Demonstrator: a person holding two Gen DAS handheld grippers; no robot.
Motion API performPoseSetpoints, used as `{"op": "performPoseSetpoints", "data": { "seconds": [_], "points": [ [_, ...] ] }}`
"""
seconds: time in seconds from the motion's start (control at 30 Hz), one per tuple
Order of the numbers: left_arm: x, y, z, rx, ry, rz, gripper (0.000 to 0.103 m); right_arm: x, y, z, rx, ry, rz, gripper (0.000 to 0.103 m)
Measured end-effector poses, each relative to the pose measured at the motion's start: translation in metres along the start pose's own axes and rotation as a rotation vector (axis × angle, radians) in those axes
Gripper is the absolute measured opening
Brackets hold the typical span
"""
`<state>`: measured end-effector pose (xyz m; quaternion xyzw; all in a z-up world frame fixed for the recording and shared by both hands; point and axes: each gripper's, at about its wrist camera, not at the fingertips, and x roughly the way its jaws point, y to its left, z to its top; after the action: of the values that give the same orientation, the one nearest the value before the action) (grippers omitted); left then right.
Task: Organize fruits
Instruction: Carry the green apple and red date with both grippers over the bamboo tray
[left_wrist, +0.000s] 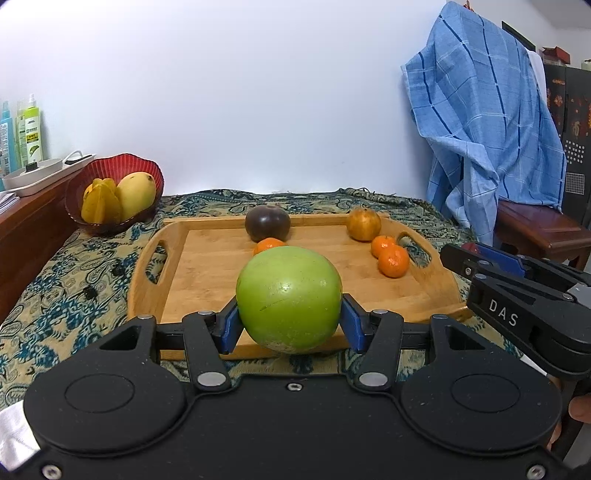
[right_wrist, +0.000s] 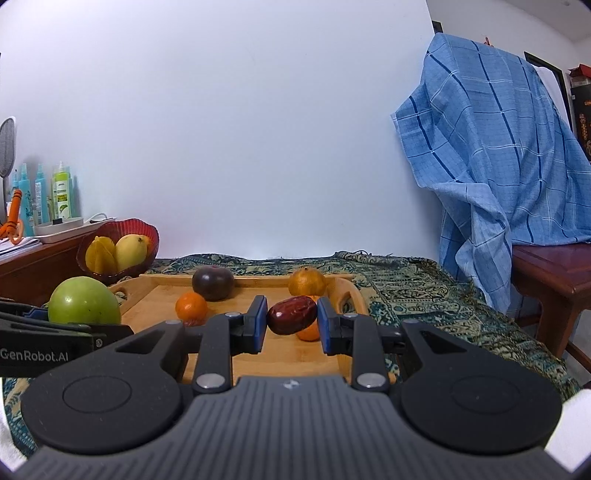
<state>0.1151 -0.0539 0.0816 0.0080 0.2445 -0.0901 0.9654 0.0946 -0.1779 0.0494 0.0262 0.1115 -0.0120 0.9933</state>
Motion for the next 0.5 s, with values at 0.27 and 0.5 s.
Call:
{"op": "performPoseSetpoints", "data": {
  "seconds": [0.27, 0.5],
  "points": [
    [0.019, -0.003, 0.008, -0.008, 0.012, -0.005, 0.052, 0.017, -0.003, 0.004, 0.010, 0.017, -0.008, 0.033],
    [0.038, -0.002, 0.011, -0.025, 0.044, -0.008, 0.052, 0.030, -0.003, 0.004, 0.011, 0.045, -0.023, 0.033]
  ]
}}
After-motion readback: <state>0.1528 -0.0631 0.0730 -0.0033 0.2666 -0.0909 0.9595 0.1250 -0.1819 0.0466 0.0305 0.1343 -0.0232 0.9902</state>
